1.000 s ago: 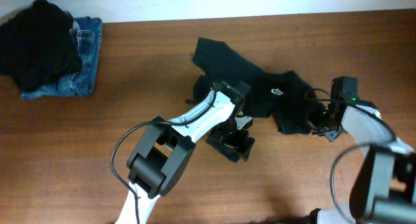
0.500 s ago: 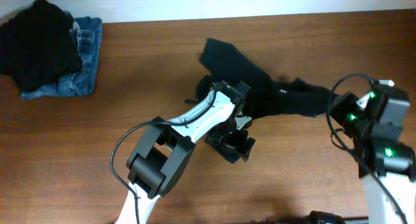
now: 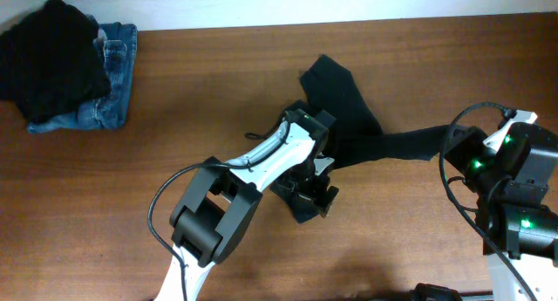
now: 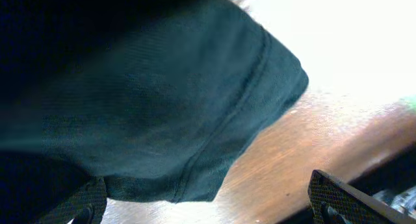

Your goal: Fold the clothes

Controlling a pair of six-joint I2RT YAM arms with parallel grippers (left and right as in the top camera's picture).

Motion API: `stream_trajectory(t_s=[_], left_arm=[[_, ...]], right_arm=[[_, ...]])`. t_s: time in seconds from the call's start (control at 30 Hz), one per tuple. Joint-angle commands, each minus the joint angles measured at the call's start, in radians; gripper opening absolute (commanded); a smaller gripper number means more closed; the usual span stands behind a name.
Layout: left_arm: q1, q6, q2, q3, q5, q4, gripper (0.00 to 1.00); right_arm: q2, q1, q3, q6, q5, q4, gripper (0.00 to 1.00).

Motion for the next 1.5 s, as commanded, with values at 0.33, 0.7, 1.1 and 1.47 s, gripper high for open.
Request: stream_trajectory(t_s=[0.33, 0.7, 1.1, 1.47], left_arm=[[0.009, 0.013, 0.029, 0.113, -0.24, 0.013, 0.99], [0.013, -0.138, 0.029, 0.188, -0.792, -0.039, 0.99], [0.084, -0.144, 0.029, 0.188, -0.822, -0.063, 0.99], [0.075, -0.144, 0.029, 0.188, -0.7, -0.051, 0.99]], right_arm=[[0.049, 0.005, 0.0, 0.004, -0.009, -0.012, 0.04], [0.128, 0.005, 0.0, 0.004, -0.01, -0.011, 0.04], [0.129, 0.005, 0.008, 0.004, -0.04, 0.023, 0.04], [0.129, 0.005, 0.059, 0.004, -0.043, 0.017, 0.04]])
